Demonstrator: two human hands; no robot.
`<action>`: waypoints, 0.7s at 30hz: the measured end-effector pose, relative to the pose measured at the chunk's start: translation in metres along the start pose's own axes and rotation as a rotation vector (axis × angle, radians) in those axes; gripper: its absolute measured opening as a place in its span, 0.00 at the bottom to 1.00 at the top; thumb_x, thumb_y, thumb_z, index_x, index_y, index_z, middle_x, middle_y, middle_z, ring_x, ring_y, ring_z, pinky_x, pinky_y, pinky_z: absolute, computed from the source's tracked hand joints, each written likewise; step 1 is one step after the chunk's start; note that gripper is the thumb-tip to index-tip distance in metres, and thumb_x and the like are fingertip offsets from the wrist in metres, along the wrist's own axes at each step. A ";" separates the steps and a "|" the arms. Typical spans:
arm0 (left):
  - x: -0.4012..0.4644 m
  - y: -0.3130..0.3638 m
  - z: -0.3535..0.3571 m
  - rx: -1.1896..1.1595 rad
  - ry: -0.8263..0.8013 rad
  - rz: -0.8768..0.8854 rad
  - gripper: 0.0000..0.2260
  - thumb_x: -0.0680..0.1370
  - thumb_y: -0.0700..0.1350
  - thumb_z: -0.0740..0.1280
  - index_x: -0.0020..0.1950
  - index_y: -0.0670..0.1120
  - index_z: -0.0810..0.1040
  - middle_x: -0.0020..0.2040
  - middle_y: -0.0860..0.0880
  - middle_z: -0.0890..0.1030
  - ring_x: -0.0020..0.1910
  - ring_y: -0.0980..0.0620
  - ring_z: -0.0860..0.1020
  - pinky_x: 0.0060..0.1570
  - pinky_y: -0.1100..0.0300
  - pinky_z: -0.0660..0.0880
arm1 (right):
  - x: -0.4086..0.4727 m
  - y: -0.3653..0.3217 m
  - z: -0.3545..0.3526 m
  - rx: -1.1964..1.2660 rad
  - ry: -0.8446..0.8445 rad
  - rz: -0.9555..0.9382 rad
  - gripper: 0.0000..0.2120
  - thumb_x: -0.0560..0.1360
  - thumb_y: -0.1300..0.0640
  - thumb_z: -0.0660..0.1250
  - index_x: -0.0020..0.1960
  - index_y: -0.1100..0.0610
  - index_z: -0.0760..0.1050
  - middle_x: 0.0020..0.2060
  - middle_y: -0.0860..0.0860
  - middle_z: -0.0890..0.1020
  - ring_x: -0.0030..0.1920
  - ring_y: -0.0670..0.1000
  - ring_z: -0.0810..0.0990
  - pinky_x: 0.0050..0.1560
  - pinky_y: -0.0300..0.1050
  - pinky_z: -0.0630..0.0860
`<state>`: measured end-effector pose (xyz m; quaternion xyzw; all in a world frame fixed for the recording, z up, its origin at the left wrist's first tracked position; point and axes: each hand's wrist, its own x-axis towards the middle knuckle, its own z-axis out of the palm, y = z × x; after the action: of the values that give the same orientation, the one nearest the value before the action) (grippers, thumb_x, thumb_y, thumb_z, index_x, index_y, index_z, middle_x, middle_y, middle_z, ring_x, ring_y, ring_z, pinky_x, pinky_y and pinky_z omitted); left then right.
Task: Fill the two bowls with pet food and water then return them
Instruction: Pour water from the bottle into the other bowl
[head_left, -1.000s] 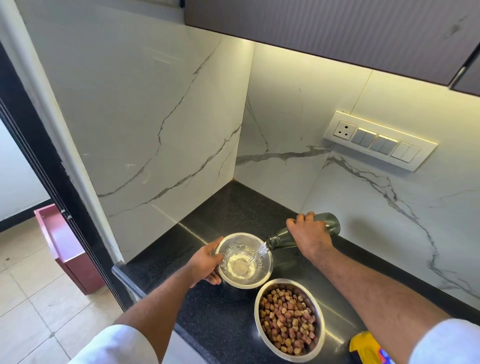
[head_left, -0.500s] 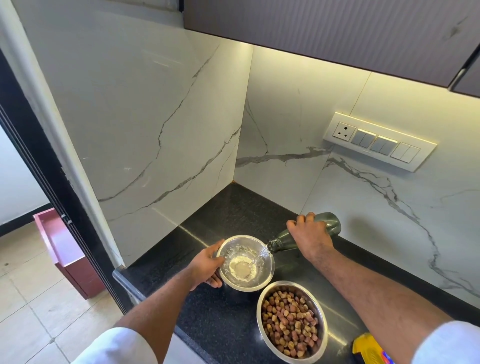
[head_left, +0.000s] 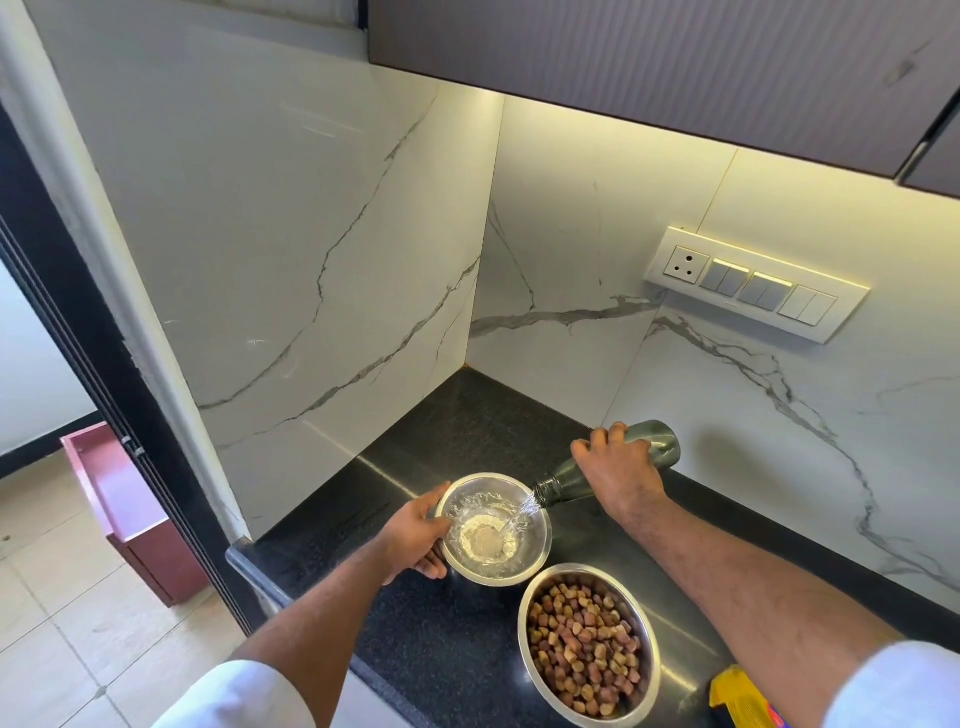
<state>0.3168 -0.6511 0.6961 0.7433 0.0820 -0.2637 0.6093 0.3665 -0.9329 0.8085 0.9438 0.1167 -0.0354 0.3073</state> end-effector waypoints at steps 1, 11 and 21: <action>0.000 0.000 0.000 -0.002 0.002 -0.001 0.30 0.85 0.44 0.63 0.84 0.57 0.55 0.43 0.43 0.88 0.33 0.50 0.85 0.33 0.57 0.84 | 0.000 0.000 0.000 -0.002 0.000 -0.001 0.38 0.71 0.53 0.79 0.74 0.55 0.64 0.70 0.63 0.73 0.73 0.66 0.69 0.63 0.65 0.78; 0.000 -0.002 -0.002 -0.031 -0.026 0.003 0.29 0.85 0.43 0.62 0.84 0.56 0.55 0.45 0.42 0.88 0.33 0.49 0.85 0.35 0.56 0.84 | -0.005 -0.004 -0.003 0.013 -0.011 0.016 0.37 0.72 0.54 0.78 0.75 0.55 0.63 0.71 0.62 0.72 0.73 0.65 0.69 0.65 0.65 0.78; -0.001 0.000 -0.004 -0.058 -0.047 0.000 0.30 0.85 0.41 0.62 0.84 0.57 0.54 0.42 0.40 0.88 0.32 0.49 0.84 0.34 0.55 0.84 | -0.012 -0.013 0.011 0.159 -0.019 0.053 0.36 0.71 0.53 0.79 0.73 0.52 0.65 0.66 0.58 0.75 0.69 0.61 0.73 0.56 0.57 0.82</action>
<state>0.3168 -0.6474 0.6967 0.7190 0.0755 -0.2787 0.6322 0.3512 -0.9312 0.7940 0.9676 0.0857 -0.0456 0.2333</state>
